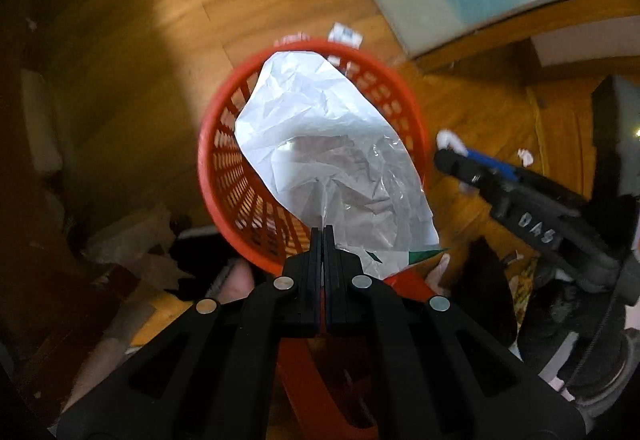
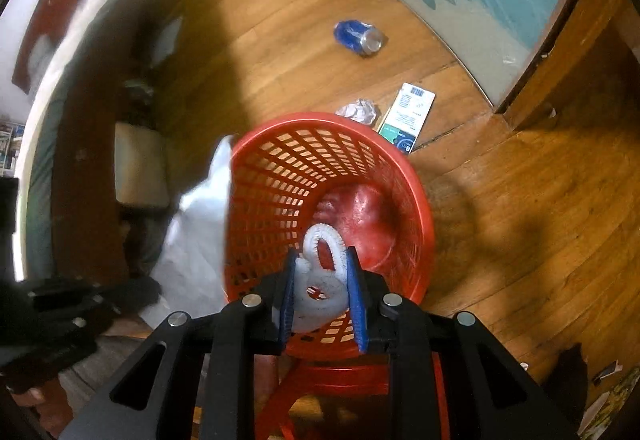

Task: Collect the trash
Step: 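Carry foil and plastic bag to the red wastebasket and release both, then move both open tools back over the trash on the bed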

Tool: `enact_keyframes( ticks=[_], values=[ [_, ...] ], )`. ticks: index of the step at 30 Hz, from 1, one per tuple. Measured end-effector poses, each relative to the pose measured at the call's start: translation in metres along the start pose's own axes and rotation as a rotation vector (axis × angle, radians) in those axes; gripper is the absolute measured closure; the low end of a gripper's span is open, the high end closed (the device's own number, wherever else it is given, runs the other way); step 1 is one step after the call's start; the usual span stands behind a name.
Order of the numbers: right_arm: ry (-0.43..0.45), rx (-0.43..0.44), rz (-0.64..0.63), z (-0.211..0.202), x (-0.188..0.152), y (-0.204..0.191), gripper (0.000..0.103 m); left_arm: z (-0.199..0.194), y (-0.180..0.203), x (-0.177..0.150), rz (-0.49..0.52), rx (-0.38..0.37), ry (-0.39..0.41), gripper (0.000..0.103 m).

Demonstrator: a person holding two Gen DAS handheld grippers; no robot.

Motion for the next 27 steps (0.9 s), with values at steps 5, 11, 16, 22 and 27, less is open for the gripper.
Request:
enact_keyframes(
  ticks=[5,11,16,22,27],
  values=[
    [0.021,0.024,0.010,0.005,0.011,-0.001,0.037,0.006,0.006,-0.005,-0.004,0.011,-0.048,0.091],
    [0.064,0.007,-0.024,-0.009,0.016,-0.009,0.038,-0.011,0.003,-0.002,-0.007,0.055,0.019,0.037],
    [0.118,-0.015,-0.063,-0.030,0.022,-0.021,0.037,-0.029,-0.005,-0.002,-0.033,0.073,0.095,0.037],
    [0.189,-0.026,-0.131,-0.061,0.032,-0.052,0.037,-0.067,-0.015,-0.006,-0.062,0.103,0.229,0.037],
    [0.273,-0.008,-0.234,-0.098,0.042,-0.105,0.037,-0.123,-0.039,-0.020,-0.113,0.133,0.405,0.037]
  ],
)
Point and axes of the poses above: each gripper's, at about its wrist camera, not at the fingertips, and z roughly the way its jaws point, y to its right, x to its top, the point moved 4 cm from there along z, roughly the way its jaws point, and after that the axes turned 5 degrees about x, right-handed, at the moved point
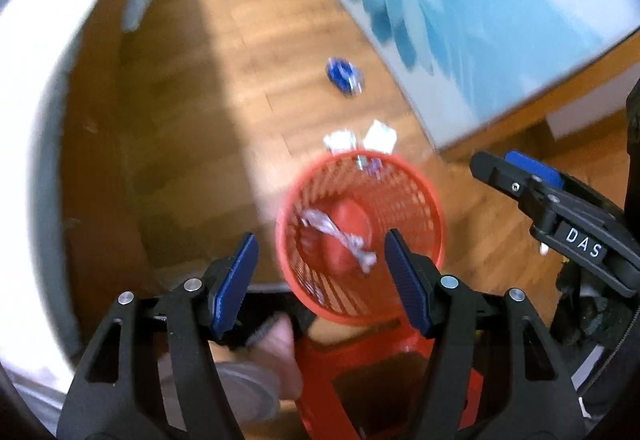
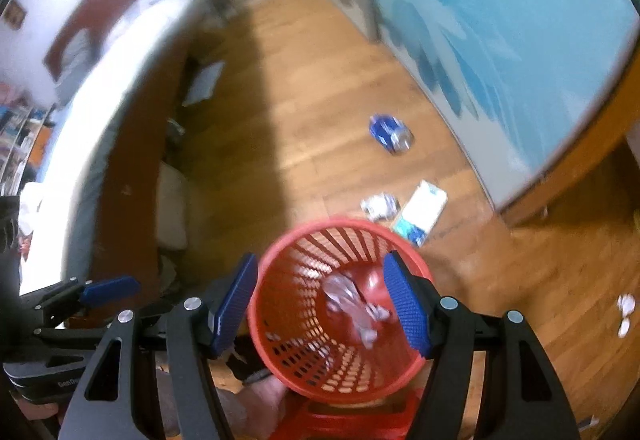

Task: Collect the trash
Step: 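Move both open tools back over the trash on the bed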

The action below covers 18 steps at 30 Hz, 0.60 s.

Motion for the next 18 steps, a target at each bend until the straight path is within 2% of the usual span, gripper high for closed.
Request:
enact_keyframes(
  ticks=[3,7,10,11,14,18],
  values=[
    [0.088,0.029,-0.096,-0.027,0.023,-0.050,0.037,-0.047,-0.027,0.008,-0.047,0.029,0.143,0.037],
    [0.200,0.101,-0.224,-0.060,0.044,-0.130,0.037,-0.136,-0.085,0.012,-0.149,0.074,0.375,0.037],
    [0.268,0.177,-0.324,-0.079,0.050,-0.199,0.035,-0.204,-0.142,-0.003,-0.244,0.165,0.570,0.037],
    [0.283,0.210,-0.360,-0.083,0.049,-0.225,0.033,-0.227,-0.169,-0.016,-0.297,0.216,0.640,0.037],
    [0.282,0.276,-0.438,-0.078,0.038,-0.287,0.033,-0.253,-0.226,-0.049,-0.409,0.302,0.712,0.037],
    [0.235,0.322,-0.525,-0.051,0.011,-0.349,0.033,-0.248,-0.300,-0.107,-0.550,0.368,0.697,0.037]
  ],
)
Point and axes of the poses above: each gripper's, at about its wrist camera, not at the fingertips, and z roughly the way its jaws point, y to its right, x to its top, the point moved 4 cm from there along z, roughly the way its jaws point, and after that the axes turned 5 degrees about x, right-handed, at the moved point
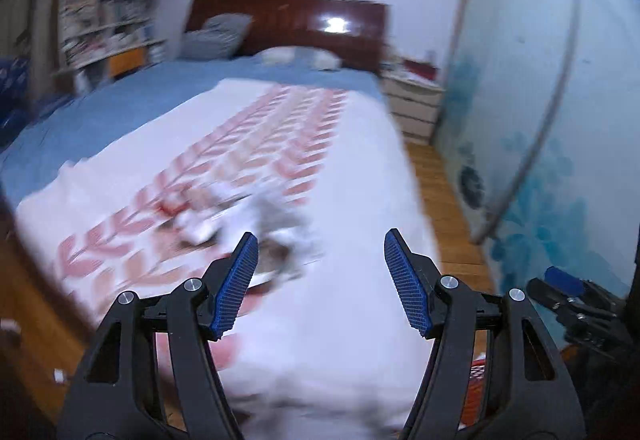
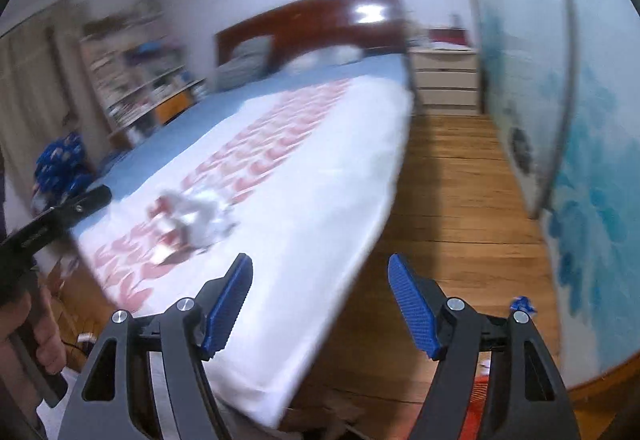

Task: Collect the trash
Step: 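Move both open tools back over the trash on the bed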

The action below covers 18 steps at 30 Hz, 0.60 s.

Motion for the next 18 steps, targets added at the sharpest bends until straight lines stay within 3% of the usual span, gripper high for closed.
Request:
enact_keyframes(
  ticks=[4,10,18],
  values=[
    [-0.042,0.041,-0.063,0.031,-0.011,-0.049,0.033,0.003,-0.055,-0.026,-0.060,0.044,-0.015,0.037],
    [-0.058,0.061,-0.149,0.068,-0.021,-0.095,0.033,0.010,-0.087,-0.041,-0.109,0.012,-0.021,0.037],
    [-0.041,0.089,-0.299,0.155,0.021,-0.173,0.033,0.023,-0.116,-0.042,-0.120,-0.030,-0.032,0.037]
  ],
)
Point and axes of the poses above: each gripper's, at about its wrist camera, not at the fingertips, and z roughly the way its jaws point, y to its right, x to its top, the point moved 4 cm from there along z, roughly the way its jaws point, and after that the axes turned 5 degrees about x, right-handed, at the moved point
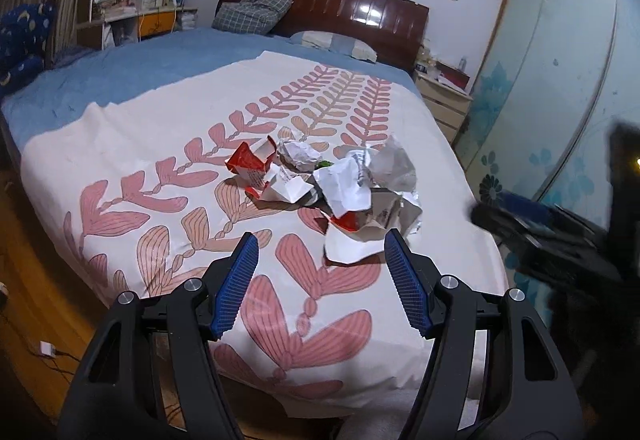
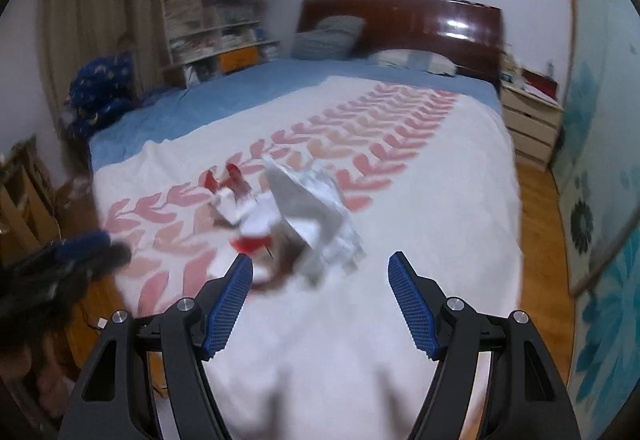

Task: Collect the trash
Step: 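Move both open tools back over the trash on the bed, then grasp red-and-white packaging with the left tool while the right tool grasps white paper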

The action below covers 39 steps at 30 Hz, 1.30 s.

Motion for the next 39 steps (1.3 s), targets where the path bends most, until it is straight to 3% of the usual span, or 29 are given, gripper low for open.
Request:
enact_keyframes(
  ticks=[3,6,7,8,9,16,20,27,32,35,36,38,39],
  values=[
    [-0.003,-0.055,-0.053,0.045,0.027,-0.015,0.033,0.009,-0.015,0.002,-0.051,-0.025,-0.015,0.037],
    [-0.069,-0.072,0.005,0.091,0.041,-0.008,0.034,0.022,-0.027,0.005,-0.066,-0.005,-0.029,0.037],
    [-0.105,-0.066,0.028,0.105,0.041,-0.004,0.044,0.026,-0.029,0.006,-0.060,0.009,-0.033,0.037],
    [-0.143,-0.064,0.051,0.117,0.038,0.002,0.067,0.032,-0.032,0.007,-0.058,0.019,-0.044,0.037],
    [-0.151,-0.064,0.069,0.120,0.037,0.007,0.068,0.039,-0.033,0.008,-0.066,0.023,-0.055,0.037],
    [-0.028,0.019,0.137,0.062,0.036,0.020,0.086,0.072,-0.037,0.010,-0.151,-0.056,-0.134,0.037],
    [0.014,0.069,0.170,0.016,0.030,0.024,0.090,0.095,-0.033,0.016,-0.166,-0.082,-0.157,0.036],
    [-0.003,0.118,0.173,-0.033,-0.002,0.018,0.090,0.149,-0.038,0.025,-0.247,-0.087,-0.236,0.035],
    [-0.045,0.128,0.206,-0.044,-0.026,0.023,0.090,0.179,-0.049,0.027,-0.313,-0.036,-0.304,0.035],
    [-0.072,0.120,0.225,-0.041,-0.038,0.027,0.090,0.187,-0.056,0.031,-0.359,-0.037,-0.300,0.035],
    [-0.079,0.117,0.227,-0.039,-0.041,0.028,0.090,0.190,-0.059,0.033,-0.371,-0.034,-0.294,0.037],
    [-0.086,0.113,0.227,-0.037,-0.043,0.030,0.090,0.195,-0.061,0.034,-0.367,-0.014,-0.300,0.058],
    [-0.087,0.111,0.225,-0.037,-0.043,0.030,0.090,0.197,-0.062,0.033,-0.370,-0.016,-0.303,0.064]
  ],
)
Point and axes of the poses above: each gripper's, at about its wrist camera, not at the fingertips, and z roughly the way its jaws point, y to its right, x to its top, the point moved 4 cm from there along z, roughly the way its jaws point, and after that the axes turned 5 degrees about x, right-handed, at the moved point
